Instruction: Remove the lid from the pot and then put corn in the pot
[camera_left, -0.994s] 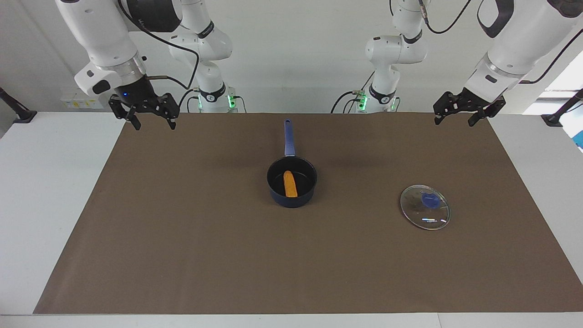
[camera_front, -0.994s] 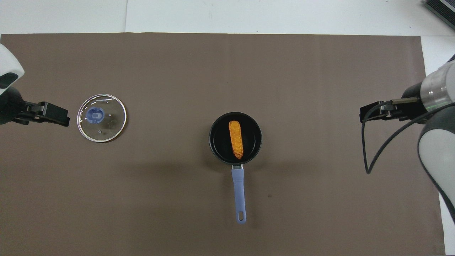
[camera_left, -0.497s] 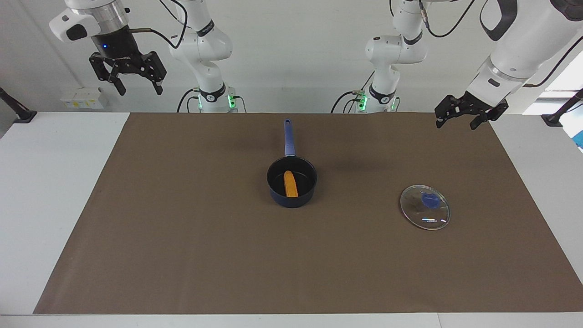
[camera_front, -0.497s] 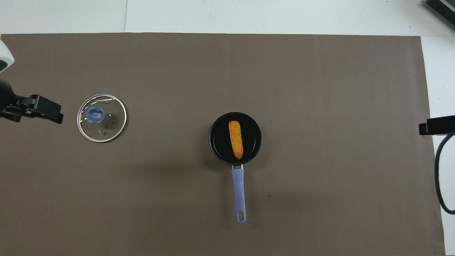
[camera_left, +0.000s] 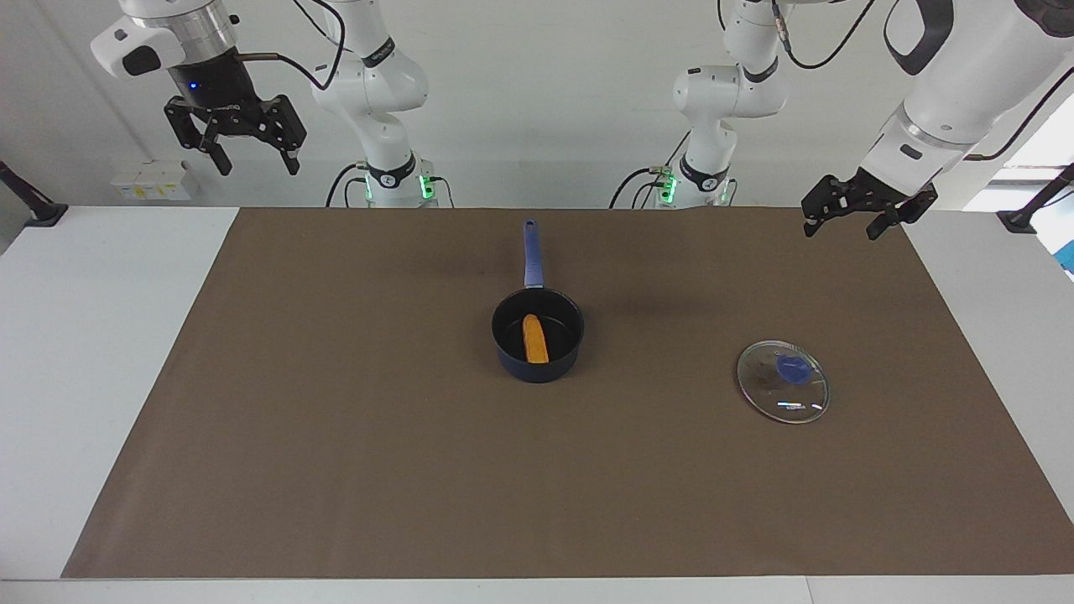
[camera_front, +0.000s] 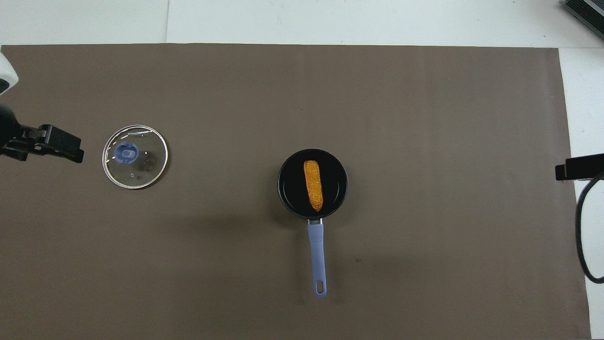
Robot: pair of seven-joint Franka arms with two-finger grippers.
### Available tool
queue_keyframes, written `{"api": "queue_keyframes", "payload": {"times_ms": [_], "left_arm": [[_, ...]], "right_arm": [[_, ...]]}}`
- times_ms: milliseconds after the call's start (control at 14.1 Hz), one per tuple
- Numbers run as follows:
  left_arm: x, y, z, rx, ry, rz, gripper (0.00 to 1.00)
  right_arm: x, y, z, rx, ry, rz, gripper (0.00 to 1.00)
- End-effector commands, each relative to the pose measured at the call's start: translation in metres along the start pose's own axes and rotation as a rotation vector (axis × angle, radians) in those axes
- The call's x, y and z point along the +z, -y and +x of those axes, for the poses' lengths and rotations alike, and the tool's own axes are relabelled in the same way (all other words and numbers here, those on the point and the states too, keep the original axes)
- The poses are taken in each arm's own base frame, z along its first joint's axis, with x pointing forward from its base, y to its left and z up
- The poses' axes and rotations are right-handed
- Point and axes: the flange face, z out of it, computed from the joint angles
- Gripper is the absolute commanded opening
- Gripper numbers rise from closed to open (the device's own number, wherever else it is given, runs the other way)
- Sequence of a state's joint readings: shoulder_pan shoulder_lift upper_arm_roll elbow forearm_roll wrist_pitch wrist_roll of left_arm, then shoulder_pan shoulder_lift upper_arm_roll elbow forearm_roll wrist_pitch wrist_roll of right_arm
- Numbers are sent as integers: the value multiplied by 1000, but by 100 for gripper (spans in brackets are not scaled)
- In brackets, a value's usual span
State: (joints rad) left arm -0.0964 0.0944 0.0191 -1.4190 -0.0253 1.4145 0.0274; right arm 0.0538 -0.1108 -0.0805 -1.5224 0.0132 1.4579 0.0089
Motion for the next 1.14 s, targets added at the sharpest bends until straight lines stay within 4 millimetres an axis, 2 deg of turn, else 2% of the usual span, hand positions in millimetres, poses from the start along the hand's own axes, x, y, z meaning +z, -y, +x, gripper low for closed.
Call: {"api": "queue_keyframes", "payload": {"times_ms": [0, 213, 1065], "left_arm": [[-4, 1, 2, -12, -13, 16, 100], [-4, 1, 2, -10, -13, 16, 100], [-3, 1, 1, -9, -10, 16, 100]], "right_arm": [[3, -7, -10, -10, 18, -7, 100], [8, -5, -19, -19, 29, -5, 100], [12, -6, -18, -49, 27, -33, 100]]}}
